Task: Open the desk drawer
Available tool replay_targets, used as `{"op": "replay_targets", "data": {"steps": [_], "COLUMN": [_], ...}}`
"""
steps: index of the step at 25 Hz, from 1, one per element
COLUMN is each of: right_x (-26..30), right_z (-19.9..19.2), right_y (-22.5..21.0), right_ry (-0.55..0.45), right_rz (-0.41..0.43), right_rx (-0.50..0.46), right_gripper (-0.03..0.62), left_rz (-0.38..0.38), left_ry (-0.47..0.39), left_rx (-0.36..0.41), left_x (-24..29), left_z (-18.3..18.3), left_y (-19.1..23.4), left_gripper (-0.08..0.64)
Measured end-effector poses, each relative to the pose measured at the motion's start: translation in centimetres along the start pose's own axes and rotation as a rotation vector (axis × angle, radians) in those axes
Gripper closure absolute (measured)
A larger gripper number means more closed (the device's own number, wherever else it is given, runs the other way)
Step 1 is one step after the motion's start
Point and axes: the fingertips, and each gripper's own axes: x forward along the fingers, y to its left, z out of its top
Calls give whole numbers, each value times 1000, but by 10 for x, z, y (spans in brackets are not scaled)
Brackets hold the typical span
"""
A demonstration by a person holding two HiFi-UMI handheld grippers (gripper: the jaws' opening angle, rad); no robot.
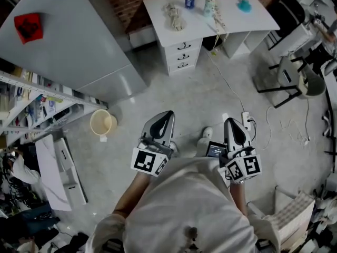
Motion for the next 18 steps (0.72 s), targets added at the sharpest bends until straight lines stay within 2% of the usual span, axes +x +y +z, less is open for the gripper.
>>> {"op": "replay_targets", "data": {"steps": [4, 8, 11, 18], "right_x": [22, 43, 54, 62], "right_z": [15, 30, 40, 55], "right_y": [-33, -70, -100, -160], "right_ry": [11, 32, 48, 76], "right_rz": [71, 152, 210, 303], "right_rx": [-10, -20, -35, -47], "right_gripper": [565, 565, 565, 565], "left_rz": [80, 129, 189, 293], "left_ry": [-6, -22, -33, -60], "left_rx": [-10, -3, -28, -54], "left_x": [29, 66, 92, 136], "left_z": [2, 7, 5, 0], "left_y": [-1, -16, -27, -57], "left_gripper": [555, 555, 555, 555]}}
